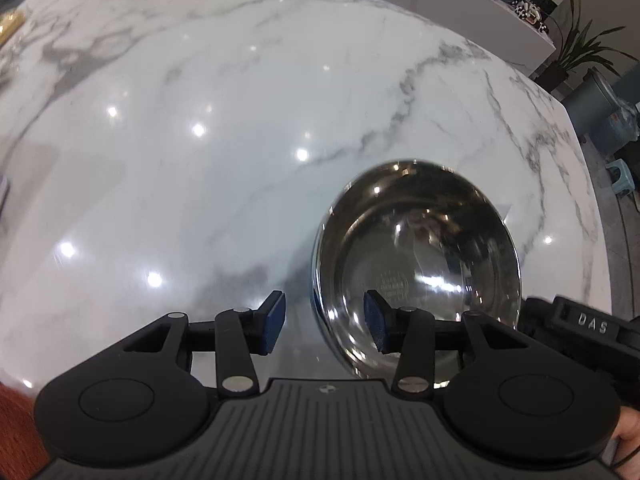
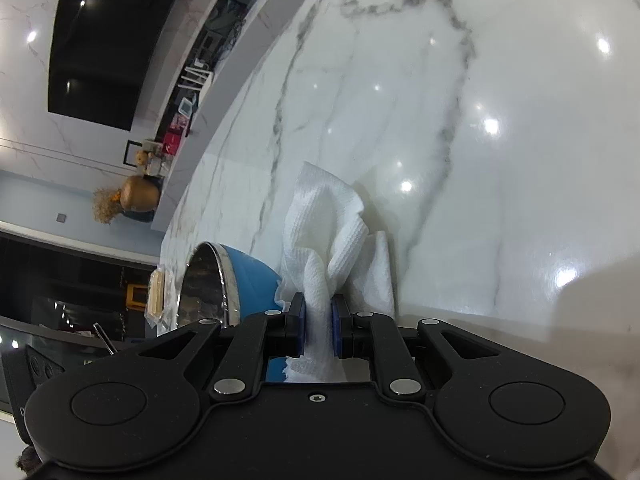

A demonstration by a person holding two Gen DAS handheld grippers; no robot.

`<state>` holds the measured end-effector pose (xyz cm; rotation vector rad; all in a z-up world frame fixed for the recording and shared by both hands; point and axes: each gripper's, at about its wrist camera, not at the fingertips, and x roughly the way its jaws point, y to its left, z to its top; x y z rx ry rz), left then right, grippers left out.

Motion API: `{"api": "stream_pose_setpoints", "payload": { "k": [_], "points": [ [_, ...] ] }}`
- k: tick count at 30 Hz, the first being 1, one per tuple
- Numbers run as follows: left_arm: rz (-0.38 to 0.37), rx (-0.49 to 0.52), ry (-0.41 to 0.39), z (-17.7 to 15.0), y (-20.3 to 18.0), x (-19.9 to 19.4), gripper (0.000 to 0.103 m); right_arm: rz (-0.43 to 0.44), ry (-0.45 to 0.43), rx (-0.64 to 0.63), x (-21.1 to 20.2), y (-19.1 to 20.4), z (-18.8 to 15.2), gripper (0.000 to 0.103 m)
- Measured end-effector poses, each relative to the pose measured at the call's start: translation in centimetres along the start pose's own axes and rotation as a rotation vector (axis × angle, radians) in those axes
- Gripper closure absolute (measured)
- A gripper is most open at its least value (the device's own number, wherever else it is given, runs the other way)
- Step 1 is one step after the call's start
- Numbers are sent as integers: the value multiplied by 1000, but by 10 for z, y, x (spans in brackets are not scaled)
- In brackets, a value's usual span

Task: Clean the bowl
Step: 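Continue wiping the blue outer wall with the cloth in the right tool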

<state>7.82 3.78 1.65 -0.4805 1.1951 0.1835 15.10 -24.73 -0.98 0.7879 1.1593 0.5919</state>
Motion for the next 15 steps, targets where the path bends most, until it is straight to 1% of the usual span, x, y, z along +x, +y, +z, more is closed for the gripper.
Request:
{"api": "stream_pose_setpoints", "payload": {
  "k": [2, 3, 4, 7, 8, 11, 13, 15],
  "points": [
    [-2, 9, 7, -1, 0, -1, 66, 20, -19, 3, -3, 0, 0, 91],
    [1, 20, 8, -2, -2, -2, 75, 32, -30, 4, -5, 1, 1, 91],
    [5, 39, 8, -2, -3, -2, 80, 46, -42, 6, -7, 1, 2, 91],
    [11, 85, 4, -2, -8, -4, 84, 92, -78, 18, -12, 1, 4, 91],
    [22, 106, -1, -2, -10, -4, 85, 107, -92, 22, -14, 0, 5, 91],
    [66, 149, -25, 1, -14, -5, 92, 165, -135, 32, -22, 0, 8, 91],
    [98, 170, -45, 5, -16, -6, 95, 195, -142, 33, -24, 1, 10, 91],
    [104, 173, -51, 8, -17, -7, 95, 214, -137, 30, -23, 2, 12, 91]
  ]
}}
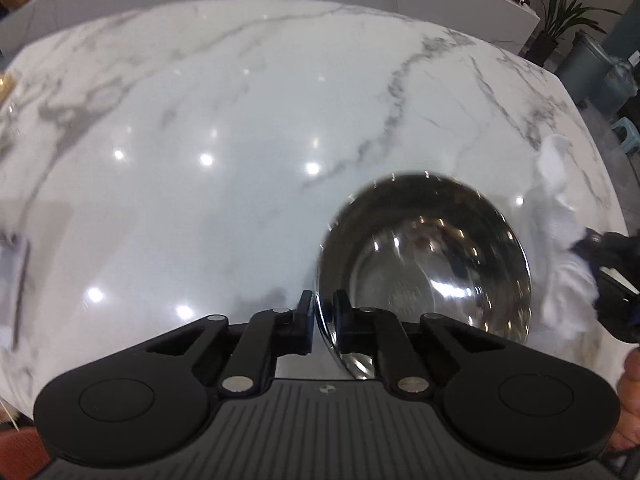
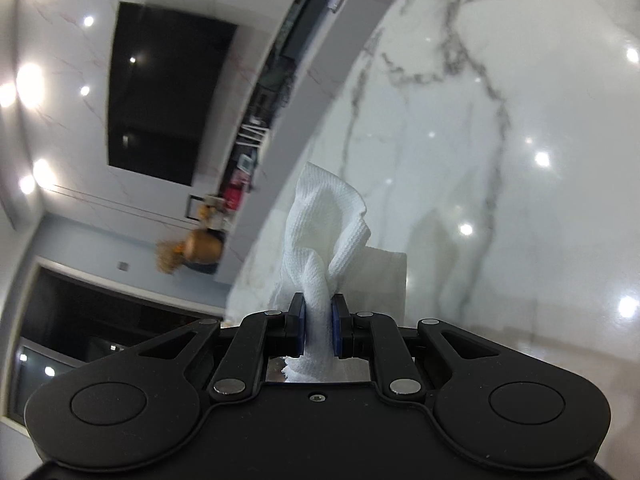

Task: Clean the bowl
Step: 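Continue wiping the blue outer wall with the cloth in the right tool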

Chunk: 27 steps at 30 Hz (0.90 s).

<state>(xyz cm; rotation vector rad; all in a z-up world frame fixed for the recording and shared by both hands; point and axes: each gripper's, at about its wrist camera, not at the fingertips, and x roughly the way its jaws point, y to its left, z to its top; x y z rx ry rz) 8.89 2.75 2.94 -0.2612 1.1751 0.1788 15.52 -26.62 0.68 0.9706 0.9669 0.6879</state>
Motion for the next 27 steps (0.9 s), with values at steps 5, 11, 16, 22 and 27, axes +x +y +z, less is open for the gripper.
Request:
{"api": "stream_pose_setpoints", "payload": {
  "k": [5, 11, 16, 22, 27],
  "points": [
    [12, 6, -3, 1, -3, 2, 95, -47, 61, -5, 9, -4, -6, 91],
    [15, 9, -6, 0, -2, 1, 95, -144, 106, -4, 21, -10, -10, 91],
    [5, 1, -8, 0, 1, 1, 95, -218, 155, -41, 33, -12, -20, 91],
    [-45, -72, 30, -5, 8, 5, 78, -235, 171, -57, 36, -14, -26, 91],
    [-80, -117, 67, -15, 7, 5, 77, -237, 171, -65, 34, -12, -36, 91]
  ]
}}
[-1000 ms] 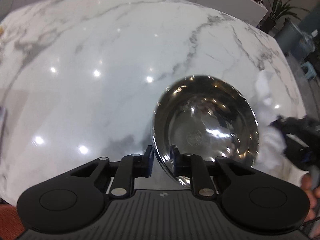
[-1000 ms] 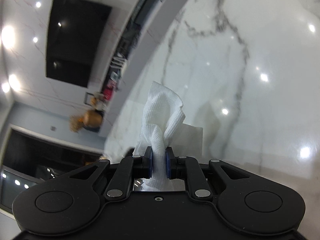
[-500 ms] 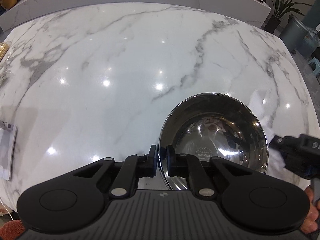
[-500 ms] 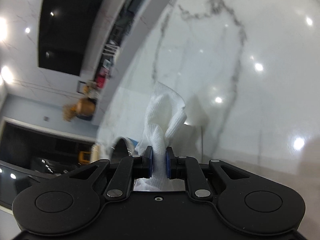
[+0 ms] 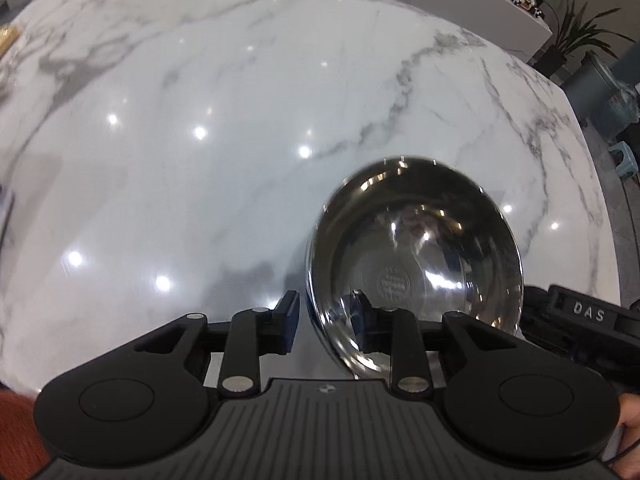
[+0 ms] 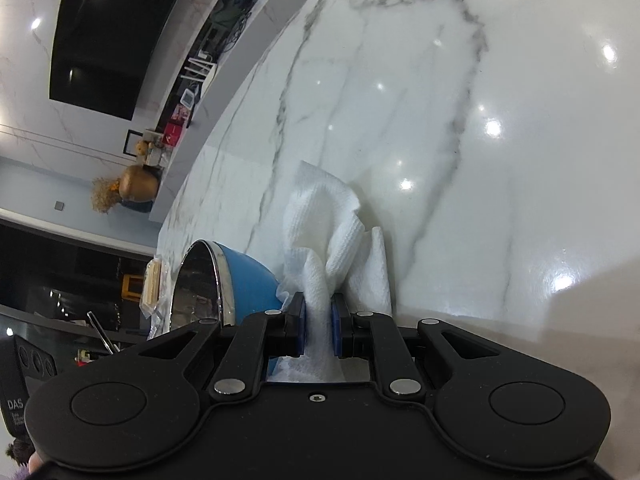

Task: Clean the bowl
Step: 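Continue wiping the blue outer wall with the cloth in the right tool, then wipe the outer wall once more with the cloth in the right tool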

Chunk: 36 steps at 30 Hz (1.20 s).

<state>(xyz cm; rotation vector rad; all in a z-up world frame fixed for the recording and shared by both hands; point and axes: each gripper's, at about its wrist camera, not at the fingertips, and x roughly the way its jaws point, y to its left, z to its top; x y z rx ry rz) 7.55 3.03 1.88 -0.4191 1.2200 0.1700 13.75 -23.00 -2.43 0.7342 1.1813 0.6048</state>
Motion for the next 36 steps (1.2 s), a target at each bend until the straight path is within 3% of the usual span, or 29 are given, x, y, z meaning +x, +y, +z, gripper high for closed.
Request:
{"api": "stream_pose_setpoints", "payload": {
  "k": [8, 14, 18, 30, 36],
  "points": [
    [43, 58, -2, 2, -5, -1, 88, 18, -14, -3, -4, -2, 4, 91],
    [74, 81, -26, 11, -5, -1, 92, 167, -117, 55, -23, -6, 7, 91],
    [89, 96, -36, 16, -8, 0, 92, 218, -121, 57, -24, -4, 6, 91],
    [75, 112, -48, 17, -8, 2, 92, 58, -24, 44, 1, -4, 2, 91],
    [31, 59, -33, 15, -2, 3, 89, 20, 17, 36, 11, -4, -2, 91]
  ]
}}
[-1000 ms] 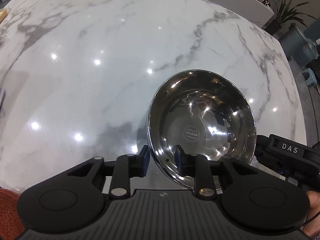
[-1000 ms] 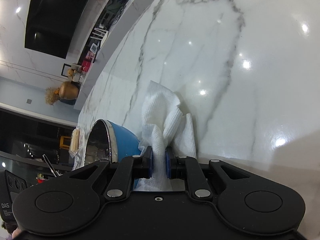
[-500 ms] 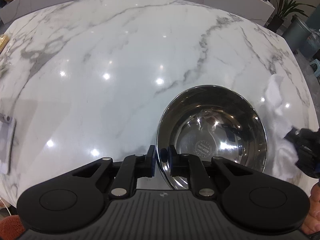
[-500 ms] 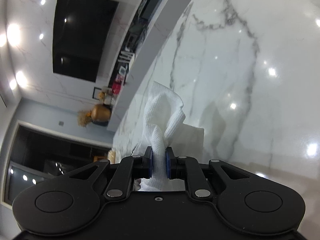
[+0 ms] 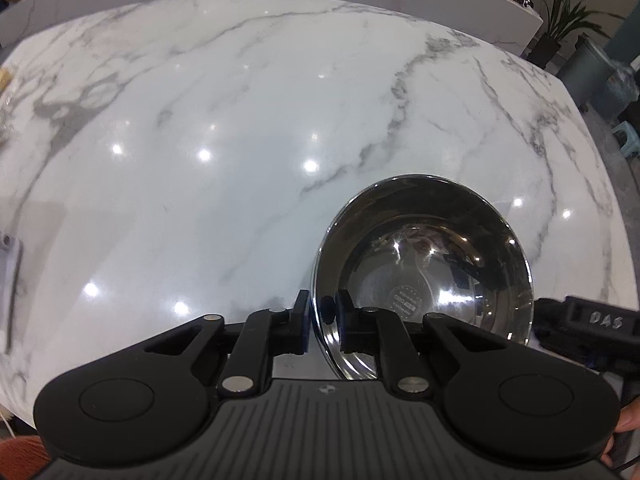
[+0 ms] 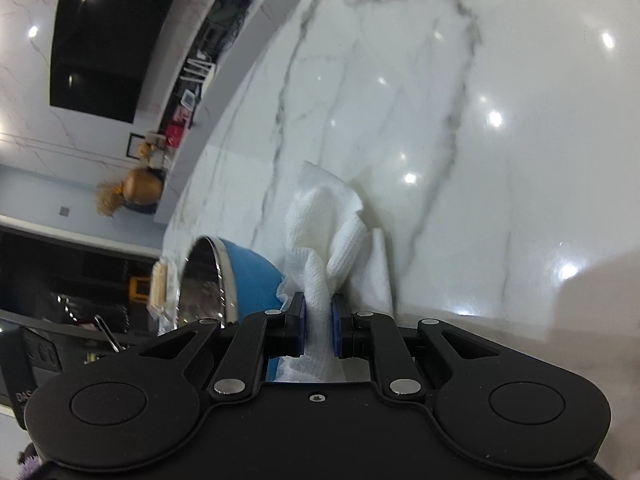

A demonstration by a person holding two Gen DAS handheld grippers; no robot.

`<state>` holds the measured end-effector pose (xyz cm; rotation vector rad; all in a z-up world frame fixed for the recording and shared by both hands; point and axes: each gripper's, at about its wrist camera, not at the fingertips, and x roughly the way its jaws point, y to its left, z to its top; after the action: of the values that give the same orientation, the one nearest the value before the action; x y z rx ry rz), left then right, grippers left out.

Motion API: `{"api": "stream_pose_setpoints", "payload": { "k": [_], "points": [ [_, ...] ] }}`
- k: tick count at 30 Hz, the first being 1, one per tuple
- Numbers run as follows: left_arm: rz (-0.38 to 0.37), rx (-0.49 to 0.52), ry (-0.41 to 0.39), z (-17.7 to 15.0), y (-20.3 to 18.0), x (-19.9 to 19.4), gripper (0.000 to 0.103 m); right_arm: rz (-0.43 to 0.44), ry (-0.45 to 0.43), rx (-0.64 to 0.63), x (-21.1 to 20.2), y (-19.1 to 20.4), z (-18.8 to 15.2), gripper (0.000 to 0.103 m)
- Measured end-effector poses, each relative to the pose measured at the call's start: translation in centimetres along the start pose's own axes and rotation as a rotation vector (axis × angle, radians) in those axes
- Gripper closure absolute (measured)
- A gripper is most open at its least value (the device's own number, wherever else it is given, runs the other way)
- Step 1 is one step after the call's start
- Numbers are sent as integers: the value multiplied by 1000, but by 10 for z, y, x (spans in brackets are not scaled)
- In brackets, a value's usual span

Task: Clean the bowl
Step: 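Wipe the outer wall once more with the cloth in the right tool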

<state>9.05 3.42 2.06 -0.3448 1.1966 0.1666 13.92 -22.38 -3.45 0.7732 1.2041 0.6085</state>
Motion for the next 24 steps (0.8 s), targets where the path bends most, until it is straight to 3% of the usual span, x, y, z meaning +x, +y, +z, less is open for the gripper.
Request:
{"api": "stream_pose_setpoints", "payload": {
  "k": [4, 8, 19, 24],
  "points": [
    [-38, -52, 35, -5, 4, 2, 79, 1, 2, 3, 0, 0, 1, 91],
    [-53, -76, 62, -12, 3, 3, 78, -3, 4, 2, -1, 10, 5, 91],
    [-8, 4, 47, -11, -2, -2, 87, 18, -18, 3, -9, -8, 5, 91],
    [32, 38, 19, -3, 2, -4, 90, 129, -93, 44, -24, -12, 8, 91]
  ]
}}
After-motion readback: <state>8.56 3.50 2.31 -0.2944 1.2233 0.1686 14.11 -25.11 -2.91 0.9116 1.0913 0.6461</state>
